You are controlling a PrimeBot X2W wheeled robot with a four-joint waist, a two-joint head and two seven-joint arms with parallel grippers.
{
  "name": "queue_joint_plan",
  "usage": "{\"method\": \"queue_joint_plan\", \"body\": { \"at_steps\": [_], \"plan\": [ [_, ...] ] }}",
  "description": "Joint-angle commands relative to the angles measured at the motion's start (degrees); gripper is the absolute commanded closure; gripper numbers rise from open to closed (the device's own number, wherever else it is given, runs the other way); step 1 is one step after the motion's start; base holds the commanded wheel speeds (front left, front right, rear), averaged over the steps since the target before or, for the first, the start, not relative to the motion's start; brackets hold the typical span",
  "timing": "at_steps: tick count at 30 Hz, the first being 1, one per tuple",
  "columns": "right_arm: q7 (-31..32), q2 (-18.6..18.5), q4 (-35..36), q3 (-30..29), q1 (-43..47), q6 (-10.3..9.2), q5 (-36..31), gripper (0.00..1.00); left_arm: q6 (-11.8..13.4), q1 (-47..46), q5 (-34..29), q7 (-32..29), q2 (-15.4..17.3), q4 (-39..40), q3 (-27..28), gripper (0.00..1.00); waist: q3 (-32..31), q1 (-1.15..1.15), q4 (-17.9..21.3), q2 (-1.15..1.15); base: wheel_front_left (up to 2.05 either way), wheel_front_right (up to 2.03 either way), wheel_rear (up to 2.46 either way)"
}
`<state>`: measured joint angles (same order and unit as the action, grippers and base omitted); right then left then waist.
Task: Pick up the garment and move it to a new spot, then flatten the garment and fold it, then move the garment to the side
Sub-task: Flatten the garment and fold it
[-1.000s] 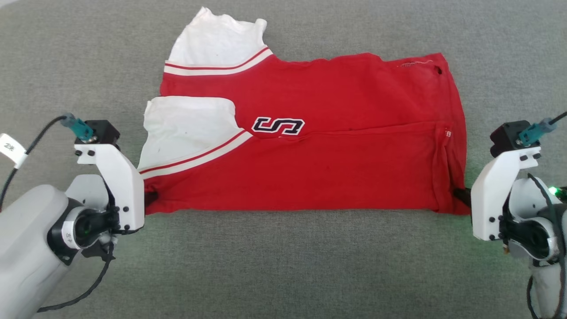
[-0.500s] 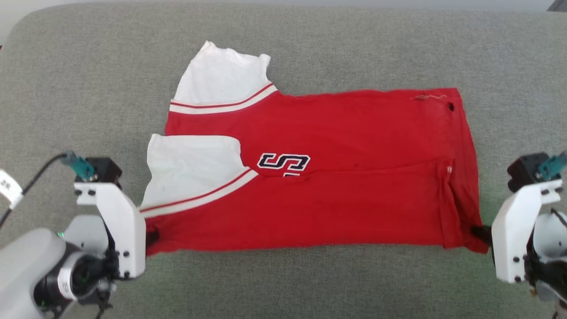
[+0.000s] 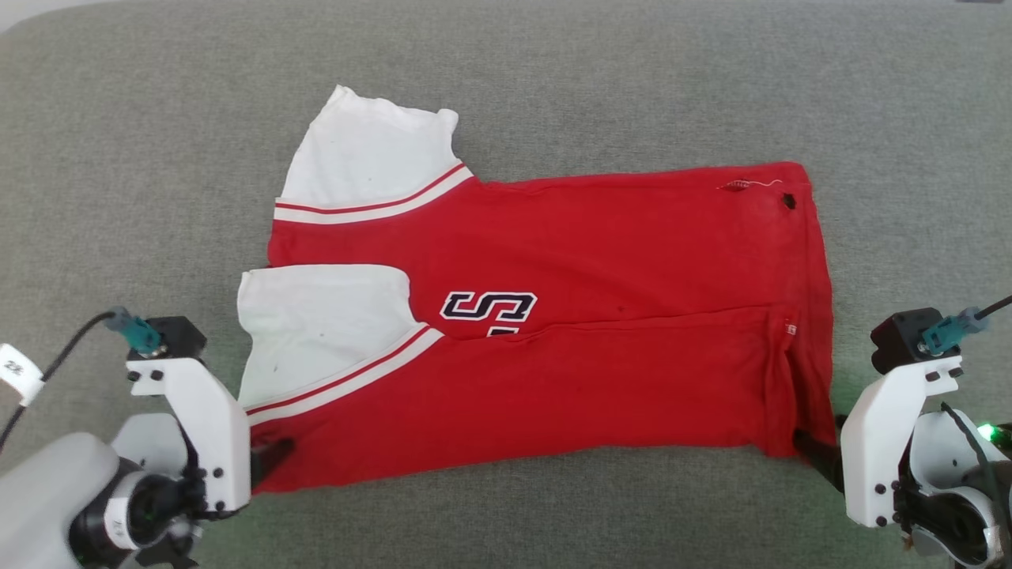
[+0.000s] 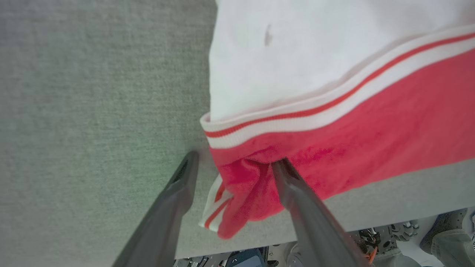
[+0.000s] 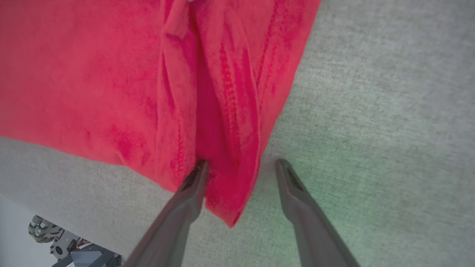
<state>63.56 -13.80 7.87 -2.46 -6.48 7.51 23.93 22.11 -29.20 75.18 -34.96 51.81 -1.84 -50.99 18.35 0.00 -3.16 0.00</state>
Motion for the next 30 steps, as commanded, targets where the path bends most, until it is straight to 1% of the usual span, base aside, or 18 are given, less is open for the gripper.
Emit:
{"method": "queue_joint_plan", "body": {
  "at_steps": [1,7,10,12,15,18,22,25,28,30],
  "plan": [
    [-0.95,0.31,-0.69,0.11,-0.40,-0.05,0.25,0.00,-0.25,-0.74,0.31,-0.10,0.58,-0.42,0.54,0.00,0.00,0.00,0.39,0.00,0.00,0.00,0.00],
    [-5.09,0.61,2.20,-1.17,-1.49,-0.04,0.93,0.00,-0.05,-4.04,-1.18,-1.19,4.65,3.23,2.47,0.00,-0.41,0.00,1.84,0.00,0.00,0.00,0.00],
    [-9.51,1.41,4.56,-2.41,-2.82,-0.04,0.25,0.00,-0.20,-6.92,-3.02,-1.87,6.66,4.52,3.39,0.00,-0.46,0.00,3.29,0.00,0.00,0.00,0.00],
    [-13.04,2.31,5.77,-2.63,-3.56,-0.04,-0.12,0.00,-1.00,-9.04,-4.00,-2.07,7.47,4.64,3.88,0.00,-0.43,0.00,4.64,0.00,0.00,0.00,0.00],
    [-20.23,4.18,7.96,-3.30,-5.64,-0.04,-1.08,0.00,-3.00,-12.09,-5.15,-1.68,7.65,3.43,4.83,0.00,-0.15,0.00,7.05,0.00,0.00,0.00,0.00],
    [-28.26,5.90,9.45,-2.95,-7.39,-0.04,-2.63,0.00,-5.39,-15.09,-7.01,-2.00,8.17,0.57,5.05,0.00,0.33,0.00,9.51,0.00,0.00,0.00,0.00],
    [-39.81,7.48,10.68,-1.82,-9.68,-0.04,-5.24,0.00,-9.09,-18.90,-9.31,-0.63,6.75,-4.67,5.33,0.00,1.32,0.00,12.62,0.00,0.00,0.00,0.00],
    [-47.80,8.58,10.79,0.40,-10.54,-0.04,-6.50,0.00,-11.00,-21.26,-10.31,-0.02,5.86,-9.11,5.55,0.00,2.24,0.00,14.88,0.00,0.00,0.00,0.00],
    [-53.91,8.74,9.61,2.02,-10.94,-0.05,-8.20,0.00,-13.59,-23.89,-11.61,0.80,5.19,-13.89,5.52,0.00,3.40,0.00,16.80,0.00,0.00,0.00,0.00],
    [-56.55,9.17,8.43,2.77,-11.19,-0.04,-8.36,0.00,-14.85,-25.18,-13.21,1.21,4.80,-17.04,4.90,0.00,4.12,0.00,17.94,0.00,0.00,0.00,0.00]
  ]
}}
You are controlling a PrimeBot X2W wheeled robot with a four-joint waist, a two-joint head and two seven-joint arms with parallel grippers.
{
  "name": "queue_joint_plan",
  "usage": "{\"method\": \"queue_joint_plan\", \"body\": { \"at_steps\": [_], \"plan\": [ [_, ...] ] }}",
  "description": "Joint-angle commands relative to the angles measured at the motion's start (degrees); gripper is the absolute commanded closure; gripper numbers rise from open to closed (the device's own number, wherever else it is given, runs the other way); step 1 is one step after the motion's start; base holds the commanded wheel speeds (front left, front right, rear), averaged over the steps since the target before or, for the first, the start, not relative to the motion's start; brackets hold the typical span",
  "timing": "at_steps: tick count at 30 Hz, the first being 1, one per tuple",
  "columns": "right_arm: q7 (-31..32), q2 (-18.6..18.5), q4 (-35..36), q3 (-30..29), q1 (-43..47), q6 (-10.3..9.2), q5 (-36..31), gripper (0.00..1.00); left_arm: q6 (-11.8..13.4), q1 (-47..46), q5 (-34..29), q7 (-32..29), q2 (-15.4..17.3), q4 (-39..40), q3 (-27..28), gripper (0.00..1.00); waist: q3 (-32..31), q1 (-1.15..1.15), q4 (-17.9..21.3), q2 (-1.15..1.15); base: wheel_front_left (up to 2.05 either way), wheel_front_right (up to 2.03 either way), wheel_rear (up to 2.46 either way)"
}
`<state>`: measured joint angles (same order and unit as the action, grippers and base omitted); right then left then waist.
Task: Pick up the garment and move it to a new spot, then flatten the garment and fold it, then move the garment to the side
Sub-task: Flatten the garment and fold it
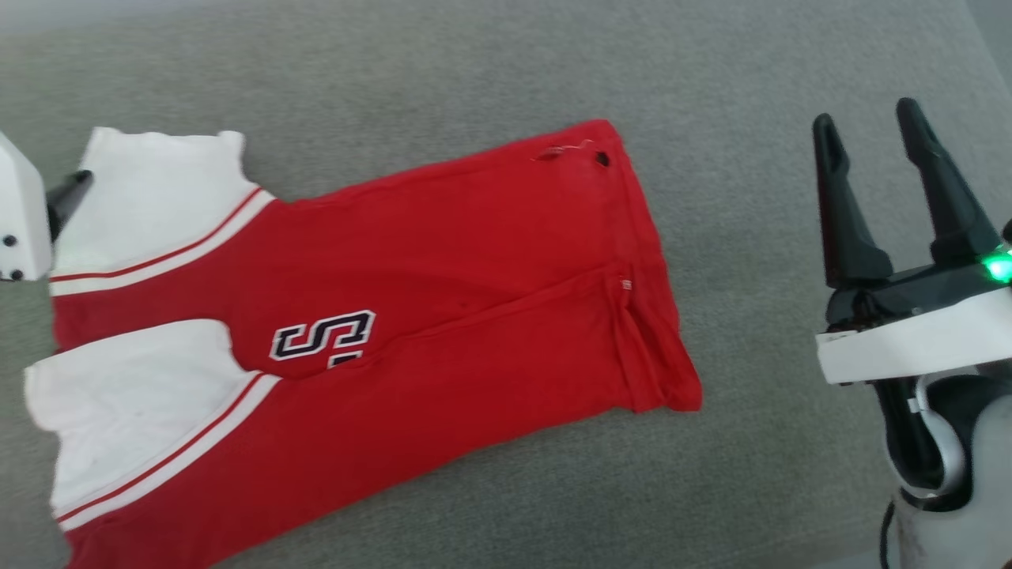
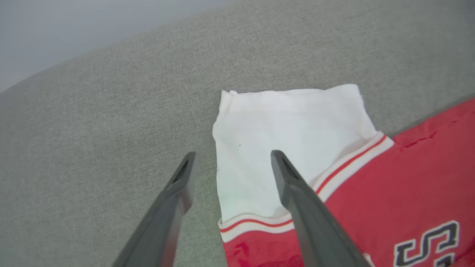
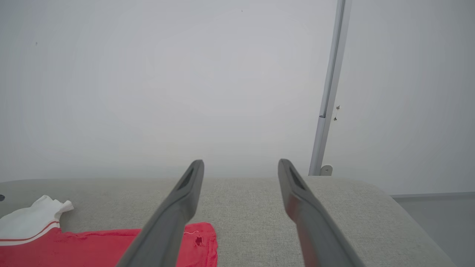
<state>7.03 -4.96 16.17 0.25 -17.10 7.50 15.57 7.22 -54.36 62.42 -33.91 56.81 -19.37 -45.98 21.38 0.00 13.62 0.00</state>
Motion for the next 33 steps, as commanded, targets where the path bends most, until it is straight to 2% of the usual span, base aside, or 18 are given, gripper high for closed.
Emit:
{"method": "queue_joint_plan", "body": {
  "at_steps": [1,5,12,21,22,23,25,27,33],
  "plan": [
    [-1.13,0.46,-0.34,0.41,-0.87,-0.03,0.15,0.00,-0.57,-0.83,-1.23,0.43,-0.28,-1.29,-0.19,0.00,1.48,0.00,1.68,0.00,0.00,0.00,0.00],
    [-3.53,0.85,-1.78,1.44,-1.44,-0.03,0.97,0.00,-3.10,-3.94,-2.13,1.87,-1.31,-7.77,0.12,0.00,3.69,0.00,3.38,0.00,0.00,0.00,0.00],
    [-4.02,1.08,-3.27,2.93,-2.80,-0.03,2.39,0.00,-4.88,-8.88,-2.45,-1.13,-4.17,-17.30,-0.39,0.00,7.47,0.00,4.48,0.00,0.00,0.00,0.00],
    [3.11,-1.87,-6.78,7.23,-6.60,-0.03,5.40,0.00,-2.44,-8.45,1.19,-13.73,-10.07,-25.17,-2.74,0.00,9.65,0.00,3.87,0.00,0.00,0.00,0.00],
    [4.37,-2.15,-7.67,7.56,-7.67,-0.03,5.88,0.00,-2.58,-8.36,1.49,-15.62,-10.93,-25.31,-3.19,0.77,9.84,0.00,3.60,0.00,0.00,0.00,0.00],
    [5.82,-3.03,-8.74,8.04,-8.81,-0.03,5.80,0.00,-2.09,-8.53,2.07,-16.80,-12.05,-25.46,-3.35,1.00,10.04,0.00,3.16,0.00,0.00,0.00,0.00],
    [8.76,-3.30,-11.32,8.95,-11.44,-0.03,7.68,0.00,-2.31,-9.14,2.68,-18.70,-13.87,-25.09,-3.87,1.00,10.36,0.00,2.33,0.00,0.00,0.00,0.00],
    [12.07,-5.64,-14.57,10.34,-14.87,-0.03,7.77,0.00,-2.70,-10.87,2.45,-18.46,-14.99,-24.52,-3.77,1.00,10.77,0.00,1.39,0.00,0.00,0.00,0.00],
    [20.85,-8.76,-27.25,15.79,-26.81,-0.03,12.50,0.00,-3.63,-15.16,1.69,-16.25,-18.91,-24.52,-3.36,1.00,11.90,0.00,-1.10,0.00,0.00,0.00,0.00]
  ]
}}
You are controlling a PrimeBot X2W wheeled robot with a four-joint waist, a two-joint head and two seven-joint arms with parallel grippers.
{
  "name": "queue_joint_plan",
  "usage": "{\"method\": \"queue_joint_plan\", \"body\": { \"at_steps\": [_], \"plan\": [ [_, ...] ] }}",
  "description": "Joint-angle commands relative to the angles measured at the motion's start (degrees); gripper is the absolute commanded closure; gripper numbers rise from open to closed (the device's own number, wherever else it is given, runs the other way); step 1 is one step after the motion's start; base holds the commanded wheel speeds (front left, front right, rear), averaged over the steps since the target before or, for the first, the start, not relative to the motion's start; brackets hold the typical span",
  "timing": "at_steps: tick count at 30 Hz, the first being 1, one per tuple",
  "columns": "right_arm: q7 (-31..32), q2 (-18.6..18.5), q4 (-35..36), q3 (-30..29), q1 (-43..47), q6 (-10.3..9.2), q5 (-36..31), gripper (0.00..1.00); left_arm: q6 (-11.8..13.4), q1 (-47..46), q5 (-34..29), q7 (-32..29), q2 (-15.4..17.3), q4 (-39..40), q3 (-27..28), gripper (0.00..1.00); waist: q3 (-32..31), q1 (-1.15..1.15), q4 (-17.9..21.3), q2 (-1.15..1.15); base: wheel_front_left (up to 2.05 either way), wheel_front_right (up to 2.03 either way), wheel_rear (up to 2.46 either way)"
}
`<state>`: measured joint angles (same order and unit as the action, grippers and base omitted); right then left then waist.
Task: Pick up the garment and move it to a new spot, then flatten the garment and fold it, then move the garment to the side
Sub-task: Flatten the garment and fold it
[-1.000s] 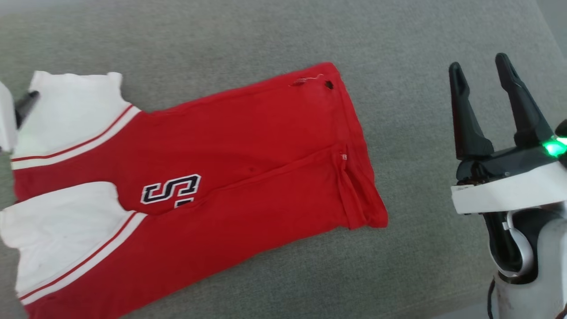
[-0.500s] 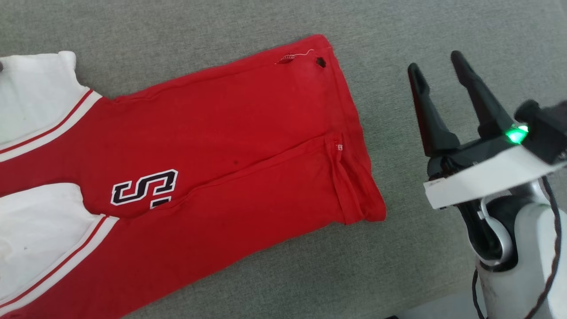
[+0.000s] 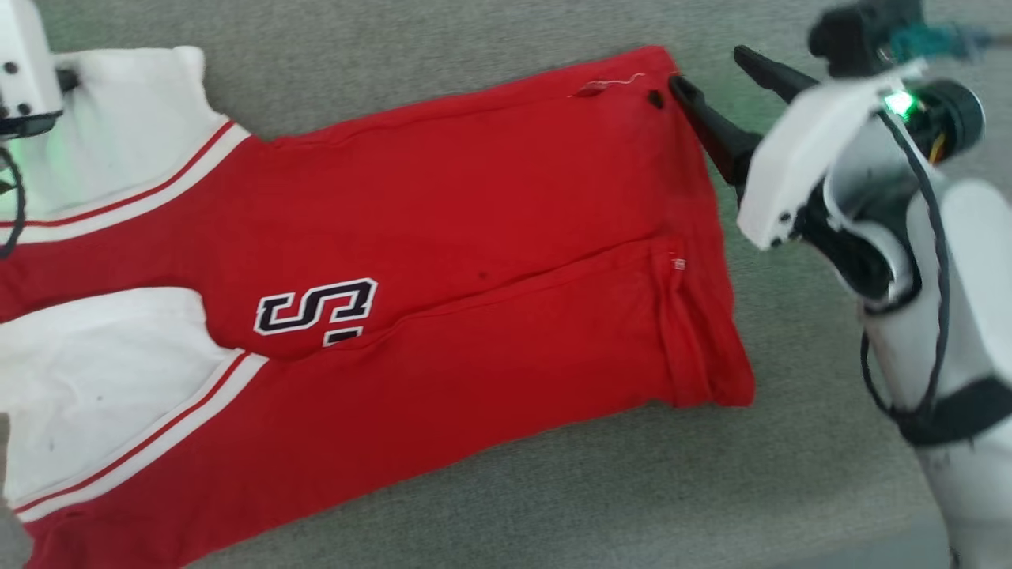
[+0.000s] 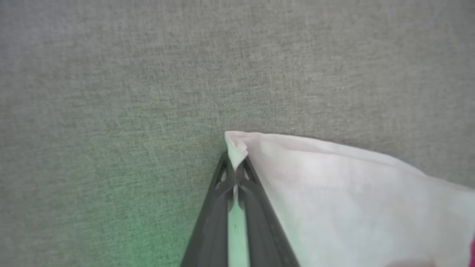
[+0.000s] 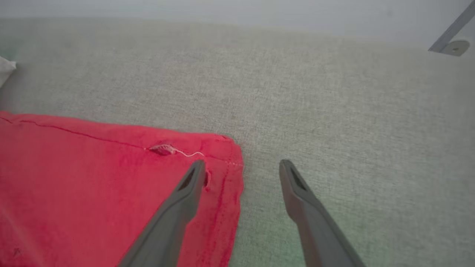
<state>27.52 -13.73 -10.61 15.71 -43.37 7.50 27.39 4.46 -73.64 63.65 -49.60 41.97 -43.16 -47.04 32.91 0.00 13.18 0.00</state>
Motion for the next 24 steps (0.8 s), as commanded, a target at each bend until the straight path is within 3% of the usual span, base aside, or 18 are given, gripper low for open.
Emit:
{"method": "queue_joint_plan", "body": {
  "at_steps": [1,11,12,13,14,24],
  "plan": [
    [1.49,-0.16,-2.51,1.44,-2.57,-0.03,1.33,0.00,-1.12,3.52,0.35,-0.31,-4.65,-0.93,-2.30,1.00,0.50,0.00,-1.08,0.00,0.00,0.00,0.00],
    [17.79,-0.92,-22.84,13.14,-13.59,-0.03,7.20,0.00,-3.86,0.20,-1.14,2.61,-9.10,-4.18,-3.03,1.00,0.59,0.00,-4.42,0.00,0.00,0.00,0.00],
    [19.41,-0.95,-23.85,14.13,-13.74,-0.02,7.64,0.18,-4.15,0.08,-1.24,2.93,-9.31,-4.65,-3.10,1.00,0.49,0.00,-4.59,0.00,0.00,0.00,0.00],
    [20.62,-1.02,-24.94,14.31,-13.95,-0.03,8.25,0.82,-4.40,0.00,-1.34,3.35,-9.56,-5.02,-3.12,1.00,0.38,0.00,-4.77,0.00,0.00,0.00,0.00],
    [21.92,-1.19,-25.67,14.74,-14.21,-0.03,8.39,1.00,-4.63,-0.13,-1.34,4.00,-9.74,-5.37,-2.98,1.00,0.25,0.00,-4.93,0.00,0.00,0.00,0.00],
    [14.86,-4.33,-23.46,12.78,-15.11,-0.16,8.10,1.00,-6.62,-3.48,-1.45,6.09,-9.86,-7.55,-2.55,1.00,-3.56,0.00,-7.23,0.00,0.00,0.00,0.00]
  ]
}}
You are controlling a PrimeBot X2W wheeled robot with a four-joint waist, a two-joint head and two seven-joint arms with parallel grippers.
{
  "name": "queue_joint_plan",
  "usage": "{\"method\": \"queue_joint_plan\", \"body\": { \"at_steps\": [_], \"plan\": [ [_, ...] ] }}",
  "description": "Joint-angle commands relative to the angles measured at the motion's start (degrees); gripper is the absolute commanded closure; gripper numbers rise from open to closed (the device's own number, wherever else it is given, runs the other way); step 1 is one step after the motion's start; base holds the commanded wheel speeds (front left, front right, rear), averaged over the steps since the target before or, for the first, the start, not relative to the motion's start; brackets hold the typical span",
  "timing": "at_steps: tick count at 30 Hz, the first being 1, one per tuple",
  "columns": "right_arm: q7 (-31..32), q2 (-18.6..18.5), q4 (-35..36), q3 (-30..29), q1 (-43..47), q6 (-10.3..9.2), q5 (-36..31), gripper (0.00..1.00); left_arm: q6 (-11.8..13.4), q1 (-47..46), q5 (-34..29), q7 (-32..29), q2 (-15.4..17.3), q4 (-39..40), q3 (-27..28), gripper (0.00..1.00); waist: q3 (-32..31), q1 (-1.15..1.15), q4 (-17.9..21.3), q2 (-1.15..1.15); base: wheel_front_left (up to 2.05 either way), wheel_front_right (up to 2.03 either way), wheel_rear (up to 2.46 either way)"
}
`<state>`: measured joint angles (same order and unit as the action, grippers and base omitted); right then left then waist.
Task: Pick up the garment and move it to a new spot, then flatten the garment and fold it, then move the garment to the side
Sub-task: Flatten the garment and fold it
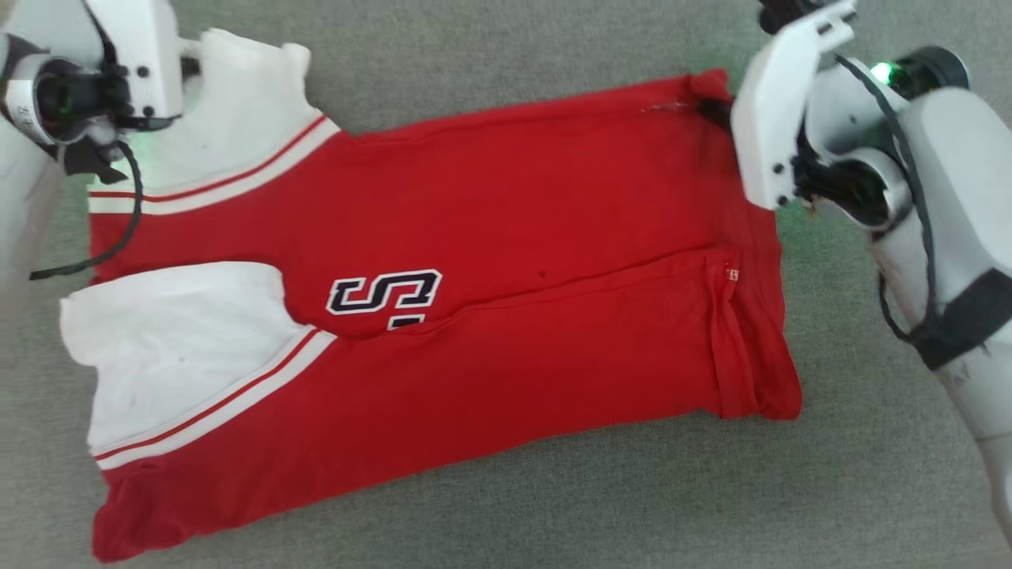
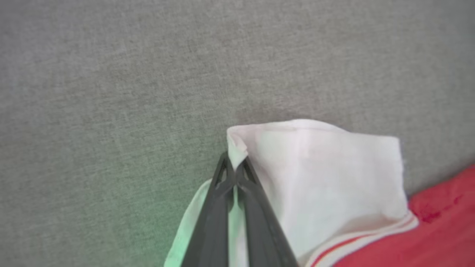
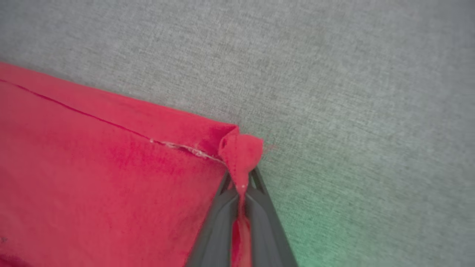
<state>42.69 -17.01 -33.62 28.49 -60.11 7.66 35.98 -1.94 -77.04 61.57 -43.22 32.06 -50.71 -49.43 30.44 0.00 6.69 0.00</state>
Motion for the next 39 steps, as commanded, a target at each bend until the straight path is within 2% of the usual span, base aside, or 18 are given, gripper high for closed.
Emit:
{"method": "queue_joint_plan", "body": {
  "at_steps": [1,10,14,20,28,33,35,36,37,38,39],
  "plan": [
    [-1.17,-1.53,-0.01,-0.20,1.94,-0.33,-0.82,1.00,-0.45,-0.35,0.64,-0.53,0.14,0.18,-0.17,1.00,-1.68,0.00,-1.06,0.00,0.00,0.00,0.00],
    [-6.01,-4.65,4.53,-1.96,7.50,-0.31,-0.80,1.00,-0.20,1.72,1.22,-2.90,1.61,4.40,-0.69,1.00,-7.25,0.00,-3.54,0.00,0.00,0.00,0.00],
    [-7.68,-6.88,8.65,-3.34,11.77,-0.31,-0.67,1.00,2.13,4.69,1.98,-5.93,4.44,11.14,-0.95,1.00,-10.56,0.00,-4.87,0.00,0.00,0.00,0.00],
    [-7.42,-9.95,15.52,-5.86,18.04,-0.31,0.10,1.00,7.62,11.05,3.54,-10.35,10.46,25.47,-1.43,1.00,-13.55,0.00,-6.24,0.00,0.00,0.00,0.00],
    [-4.08,-13.14,27.61,-8.50,28.92,-0.25,1.81,1.00,18.90,23.46,6.18,-13.91,19.81,48.87,-2.44,1.00,-15.51,0.00,-7.28,0.00,0.00,0.00,0.00],
    [-2.37,-12.36,29.61,-10.88,35.55,-0.25,1.10,1.00,23.92,31.74,8.19,-12.16,22.38,55.71,-3.65,1.00,-15.56,0.00,-7.23,0.00,0.00,0.00,0.00],
    [-1.63,-11.39,28.96,-11.36,37.40,-0.25,0.77,1.00,24.90,34.55,9.05,-10.78,21.95,55.08,-3.76,1.00,-15.59,0.00,-7.13,0.00,0.00,0.00,0.00],
    [-1.64,-10.96,28.68,-11.41,37.88,-0.25,0.53,1.00,24.61,35.70,9.22,-10.06,21.66,54.35,-4.07,1.00,-15.65,0.00,-7.05,0.00,0.00,0.00,0.00],
    [-1.93,-10.37,28.17,-11.47,38.31,-0.25,0.39,0.80,24.33,36.70,9.71,-9.10,21.22,53.40,-4.05,1.00,-15.74,0.00,-6.95,0.00,0.00,0.00,0.00],
    [-2.01,-9.72,27.30,-11.84,38.86,-0.25,0.31,0.51,24.55,37.66,10.44,-8.36,20.84,52.16,-3.76,0.89,-15.84,0.00,-6.81,0.00,0.00,0.00,0.00],
    [-2.08,-9.47,26.54,-11.80,39.32,-0.25,-0.20,0.08,23.79,38.28,10.16,-7.49,20.56,51.01,-3.98,0.77,-16.06,0.00,-6.77,0.00,0.00,0.00,0.00]
  ]
}}
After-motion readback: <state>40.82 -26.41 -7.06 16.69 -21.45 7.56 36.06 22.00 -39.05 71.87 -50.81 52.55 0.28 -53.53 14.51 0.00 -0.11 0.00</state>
